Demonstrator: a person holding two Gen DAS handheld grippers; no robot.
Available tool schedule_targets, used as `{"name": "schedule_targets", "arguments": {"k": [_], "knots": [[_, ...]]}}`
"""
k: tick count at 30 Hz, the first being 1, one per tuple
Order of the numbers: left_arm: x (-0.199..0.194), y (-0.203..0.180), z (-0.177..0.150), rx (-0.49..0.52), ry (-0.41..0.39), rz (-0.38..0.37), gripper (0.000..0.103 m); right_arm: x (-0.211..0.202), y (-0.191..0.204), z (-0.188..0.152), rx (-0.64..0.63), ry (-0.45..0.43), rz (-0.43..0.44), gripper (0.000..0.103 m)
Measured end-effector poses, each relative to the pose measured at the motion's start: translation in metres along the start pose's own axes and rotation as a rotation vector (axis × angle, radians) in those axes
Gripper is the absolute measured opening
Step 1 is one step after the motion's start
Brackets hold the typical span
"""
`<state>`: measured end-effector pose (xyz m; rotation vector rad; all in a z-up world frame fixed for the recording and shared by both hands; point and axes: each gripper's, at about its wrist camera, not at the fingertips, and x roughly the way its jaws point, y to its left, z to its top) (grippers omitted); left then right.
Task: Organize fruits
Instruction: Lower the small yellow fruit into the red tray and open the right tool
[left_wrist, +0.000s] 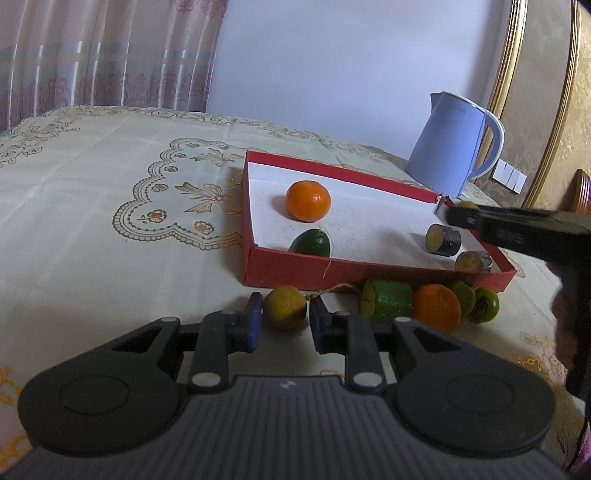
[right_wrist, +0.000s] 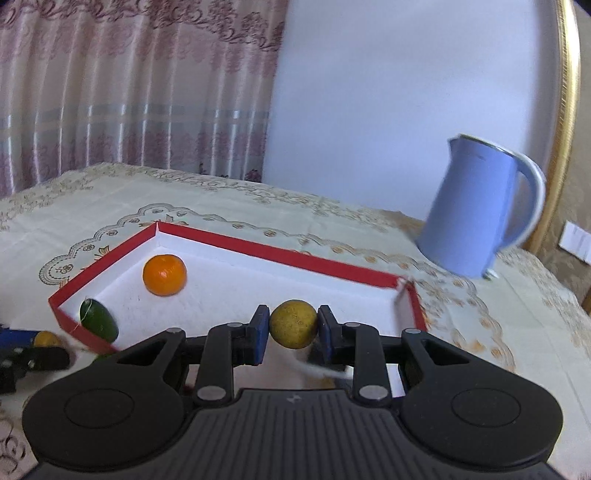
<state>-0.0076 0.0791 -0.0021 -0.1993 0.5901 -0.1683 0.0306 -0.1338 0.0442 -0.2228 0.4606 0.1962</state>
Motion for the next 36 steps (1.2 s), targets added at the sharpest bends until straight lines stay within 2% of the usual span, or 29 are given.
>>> {"name": "schedule_targets", "arguments": {"k": [5, 10, 15, 20, 25, 33, 35, 36], "knots": [[0.000, 0.001, 0.000, -0.003, 0.000, -0.002, 0.024, 0.034, 0.009, 0.010, -0.010, 0.049, 0.028, 0.028], [0.000, 0.001, 0.000, -0.006, -0.001, -0.004, 0.024, 0.067, 0.011, 0.011, 0.015, 0.117, 0.018, 0.028], [0.000, 0.000, 0.000, -0.008, 0.000, -0.005, 0.024, 0.084, 0.005, 0.010, 0.057, 0.160, 0.020, 0.028], [0.000, 0.000, 0.000, -0.007, 0.000, -0.004, 0.024, 0.068, 0.003, 0.010, 0.070, 0.123, 0.013, 0.028], [0.000, 0.001, 0.000, -0.009, 0.000, -0.006, 0.024, 0.022, -0.010, -0.001, 0.128, 0.064, 0.049, 0.028], [0.000, 0.000, 0.000, -0.006, 0.000, -0.004, 0.024, -0.058, -0.034, -0.052, 0.219, 0.042, 0.013, 0.029], [0.000, 0.000, 0.000, -0.005, 0.000, -0.003, 0.024, -0.068, -0.042, -0.063, 0.243, 0.052, 0.003, 0.033], [0.000, 0.000, 0.000, -0.004, 0.000, -0.003, 0.024, -0.071, -0.045, -0.068, 0.249, 0.058, -0.010, 0.041]]}}
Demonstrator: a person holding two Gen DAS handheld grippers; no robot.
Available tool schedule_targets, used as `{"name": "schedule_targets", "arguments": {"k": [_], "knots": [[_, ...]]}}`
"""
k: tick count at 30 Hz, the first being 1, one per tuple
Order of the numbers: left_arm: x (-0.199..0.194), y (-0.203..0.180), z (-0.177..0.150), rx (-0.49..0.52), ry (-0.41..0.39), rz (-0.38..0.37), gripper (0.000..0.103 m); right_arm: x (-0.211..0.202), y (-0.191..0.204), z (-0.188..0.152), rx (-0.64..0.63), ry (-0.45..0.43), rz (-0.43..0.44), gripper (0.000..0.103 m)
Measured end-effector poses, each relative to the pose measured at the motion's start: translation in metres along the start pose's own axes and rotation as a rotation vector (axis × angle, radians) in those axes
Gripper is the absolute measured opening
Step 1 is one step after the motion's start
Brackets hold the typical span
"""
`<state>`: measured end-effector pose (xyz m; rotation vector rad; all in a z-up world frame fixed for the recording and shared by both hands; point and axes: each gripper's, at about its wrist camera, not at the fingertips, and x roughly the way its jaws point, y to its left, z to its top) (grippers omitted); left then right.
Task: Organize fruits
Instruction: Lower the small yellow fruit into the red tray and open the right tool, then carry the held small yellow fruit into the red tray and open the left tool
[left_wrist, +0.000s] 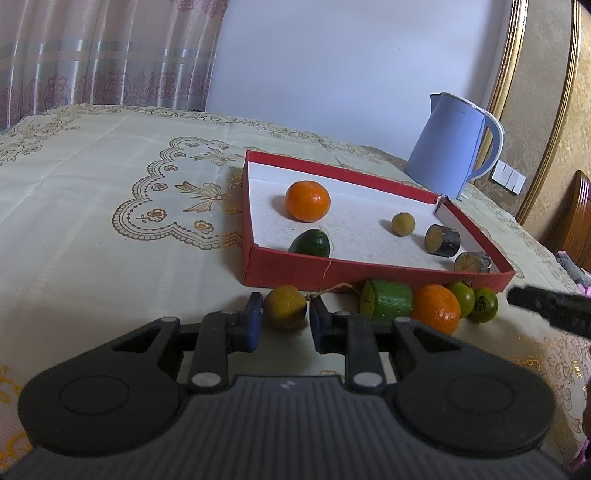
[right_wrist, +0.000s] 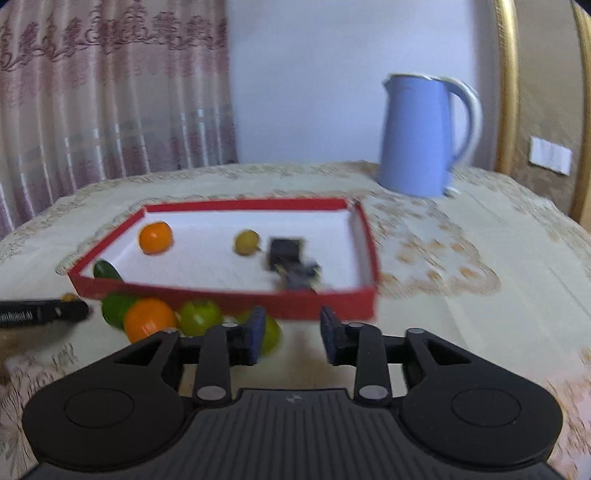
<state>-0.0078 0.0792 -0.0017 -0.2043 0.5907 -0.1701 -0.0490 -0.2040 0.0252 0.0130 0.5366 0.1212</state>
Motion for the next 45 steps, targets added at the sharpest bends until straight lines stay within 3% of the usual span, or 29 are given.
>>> {"name": "schedule_targets", "arguments": {"k": [1, 3, 20, 33, 38, 45], "knots": [[0.000, 0.000, 0.000, 0.001, 0.000, 0.001, 0.024, -0.001, -0.004, -0.004, 0.001, -0.002, -0.014, 0.050], [0.001, 0.000, 0.000, 0.002, 0.000, 0.002, 0.024, -0.002, -0.008, -0.011, -0.002, -0.009, -0.052, 0.056], [-0.021, -0.006, 0.003, 0.040, -0.029, 0.008, 0.024, 0.015, -0.032, -0.020, 0.080, 0.041, -0.035, 0.057], [-0.035, -0.019, 0.018, 0.065, -0.059, -0.009, 0.024, 0.017, -0.028, -0.020, 0.050, 0.052, -0.052, 0.058], [-0.021, -0.033, 0.043, 0.083, -0.073, -0.008, 0.024, 0.018, -0.027, -0.020, 0.051, 0.055, -0.048, 0.059], [0.025, -0.046, 0.065, 0.099, -0.032, 0.026, 0.024, 0.018, -0.028, -0.020, 0.056, 0.056, -0.046, 0.059]]}}
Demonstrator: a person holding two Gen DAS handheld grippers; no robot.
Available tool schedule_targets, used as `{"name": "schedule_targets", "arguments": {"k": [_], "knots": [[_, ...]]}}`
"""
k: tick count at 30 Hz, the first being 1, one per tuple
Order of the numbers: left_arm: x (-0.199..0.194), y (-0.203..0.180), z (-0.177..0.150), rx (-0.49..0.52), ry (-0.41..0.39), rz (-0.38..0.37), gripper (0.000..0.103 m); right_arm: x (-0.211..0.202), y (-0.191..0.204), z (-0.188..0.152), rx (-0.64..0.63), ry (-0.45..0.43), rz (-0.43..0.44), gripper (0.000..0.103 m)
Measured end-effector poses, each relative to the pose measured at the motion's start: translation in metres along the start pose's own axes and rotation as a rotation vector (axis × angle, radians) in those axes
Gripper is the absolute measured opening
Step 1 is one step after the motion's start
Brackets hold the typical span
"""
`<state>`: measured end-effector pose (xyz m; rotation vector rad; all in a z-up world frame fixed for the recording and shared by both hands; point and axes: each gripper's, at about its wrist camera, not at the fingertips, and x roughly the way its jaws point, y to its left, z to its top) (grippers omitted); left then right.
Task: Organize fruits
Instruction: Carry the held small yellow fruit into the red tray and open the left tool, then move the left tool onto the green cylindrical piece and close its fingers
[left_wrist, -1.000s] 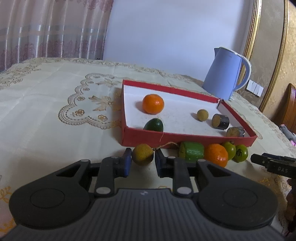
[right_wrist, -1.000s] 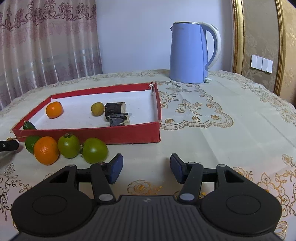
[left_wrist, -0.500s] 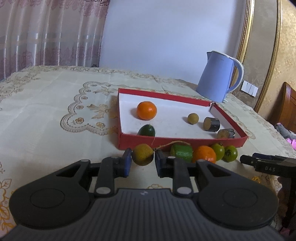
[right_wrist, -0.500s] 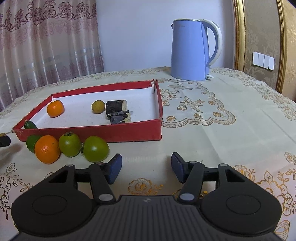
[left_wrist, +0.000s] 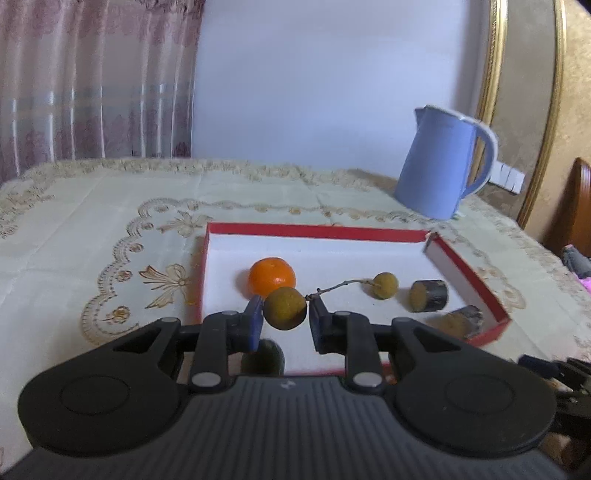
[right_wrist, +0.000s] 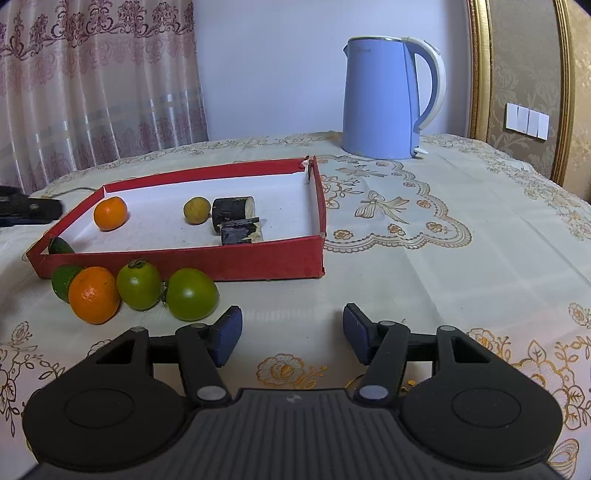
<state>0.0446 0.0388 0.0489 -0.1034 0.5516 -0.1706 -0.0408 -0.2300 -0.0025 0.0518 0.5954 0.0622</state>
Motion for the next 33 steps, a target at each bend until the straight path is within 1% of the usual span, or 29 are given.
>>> {"name": "schedule_targets", "arguments": {"k": [5, 8, 11, 12, 15, 17, 18, 20, 22, 23, 25, 27, 31, 33], "knots": [[0.031, -0.004, 0.009, 0.029, 0.033, 0.050, 0.024, 0.000, -0.001, 0.000, 0.003, 0.001, 0.002, 0.059], [0.046, -0.005, 0.012, 0.036, 0.080, 0.067, 0.024, 0.000, -0.001, 0.000, 0.005, 0.000, 0.004, 0.060], [0.054, -0.005, 0.012, 0.047, 0.085, 0.087, 0.025, 0.000, -0.002, 0.000, 0.007, 0.001, 0.007, 0.060], [0.056, -0.005, 0.012, 0.045, 0.087, 0.091, 0.026, 0.000, -0.002, 0.000, 0.007, 0.001, 0.007, 0.060], [0.060, -0.002, 0.010, 0.031, 0.093, 0.100, 0.037, 0.000, -0.002, 0.000, 0.008, 0.001, 0.007, 0.061], [0.060, -0.002, 0.009, 0.045, 0.086, 0.119, 0.042, 0.000, -0.002, 0.000, 0.009, 0.001, 0.009, 0.061], [0.060, -0.001, 0.008, 0.050, 0.085, 0.129, 0.046, 0.000, -0.002, 0.000, 0.010, 0.001, 0.010, 0.061], [0.055, 0.000, 0.007, 0.045, 0.069, 0.123, 0.048, 0.000, -0.002, 0.000, 0.010, 0.001, 0.011, 0.061], [0.047, -0.001, 0.007, 0.045, 0.042, 0.130, 0.061, 0.000, -0.002, 0.000, 0.010, 0.001, 0.011, 0.061], [0.041, -0.001, 0.007, 0.047, 0.021, 0.140, 0.064, 0.000, -0.002, 0.000, 0.011, 0.001, 0.011, 0.061], [0.029, -0.003, 0.007, 0.058, -0.018, 0.141, 0.073, 0.000, -0.002, 0.000, 0.010, 0.001, 0.011, 0.061], [0.014, -0.004, 0.007, 0.055, -0.052, 0.143, 0.075, 0.000, -0.002, 0.000, 0.011, 0.001, 0.011, 0.061], [-0.019, -0.006, 0.000, 0.074, -0.082, 0.082, 0.076, 0.000, -0.002, 0.000, 0.014, 0.000, 0.016, 0.062], [-0.036, -0.010, -0.009, 0.092, -0.109, 0.061, 0.076, 0.000, -0.001, 0.000, 0.013, 0.000, 0.016, 0.062]]}}
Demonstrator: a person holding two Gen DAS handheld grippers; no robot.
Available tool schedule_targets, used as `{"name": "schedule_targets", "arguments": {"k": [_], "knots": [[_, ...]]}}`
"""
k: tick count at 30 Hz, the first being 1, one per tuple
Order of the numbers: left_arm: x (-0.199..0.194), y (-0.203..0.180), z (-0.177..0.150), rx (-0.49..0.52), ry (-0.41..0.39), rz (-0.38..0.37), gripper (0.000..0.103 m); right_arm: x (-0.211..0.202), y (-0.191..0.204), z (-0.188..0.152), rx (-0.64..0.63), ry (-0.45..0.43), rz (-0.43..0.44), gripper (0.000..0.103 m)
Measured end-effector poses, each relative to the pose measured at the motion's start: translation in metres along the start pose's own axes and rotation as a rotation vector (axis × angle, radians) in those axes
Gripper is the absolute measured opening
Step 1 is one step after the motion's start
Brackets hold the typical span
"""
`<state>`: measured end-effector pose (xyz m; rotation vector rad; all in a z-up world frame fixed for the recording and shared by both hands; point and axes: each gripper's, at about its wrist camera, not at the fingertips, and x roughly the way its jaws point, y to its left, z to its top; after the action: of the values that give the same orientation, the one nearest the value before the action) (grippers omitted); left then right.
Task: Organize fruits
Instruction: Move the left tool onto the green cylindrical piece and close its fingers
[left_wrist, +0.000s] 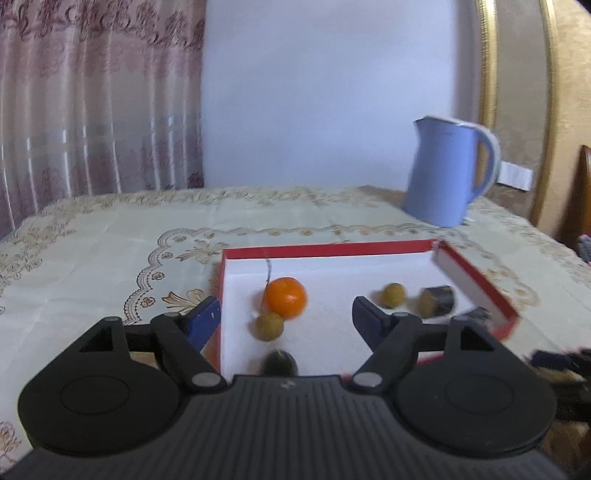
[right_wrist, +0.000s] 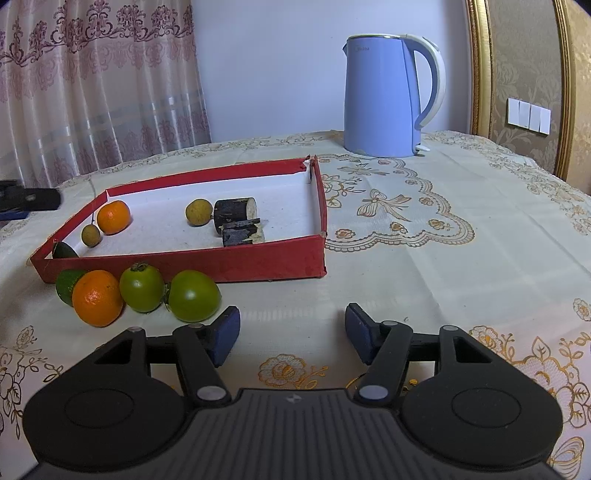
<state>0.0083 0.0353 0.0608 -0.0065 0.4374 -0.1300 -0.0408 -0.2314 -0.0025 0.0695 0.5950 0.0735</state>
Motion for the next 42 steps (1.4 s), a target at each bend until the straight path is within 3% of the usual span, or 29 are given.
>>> {"name": "schedule_targets", "arguments": {"k": [5, 8, 18, 24, 42], "knots": [[-0.023, -0.012, -0.025, 0.041, 0.013, -0.001, 0.075, 0.000, 0.001, 0.000, 0.002, 0.001, 0.005, 0.063], [-0.026, -0.019, -0.037, 0.064, 0.018, 0.030, 0.068, 0.000, 0.001, 0.000, -0.002, 0.001, 0.004, 0.064], [-0.005, -0.041, -0.054, 0.127, 0.061, 0.063, 0.067, 0.000, 0.000, 0.000, 0.005, -0.002, 0.009, 0.064], [0.001, -0.041, -0.057, 0.111, 0.082, 0.020, 0.066, -0.001, 0.000, 0.000, 0.005, -0.002, 0.009, 0.065], [0.023, -0.037, -0.058, 0.065, 0.141, 0.023, 0.068, -0.002, 0.001, 0.000, 0.002, -0.001, 0.009, 0.065]]}}
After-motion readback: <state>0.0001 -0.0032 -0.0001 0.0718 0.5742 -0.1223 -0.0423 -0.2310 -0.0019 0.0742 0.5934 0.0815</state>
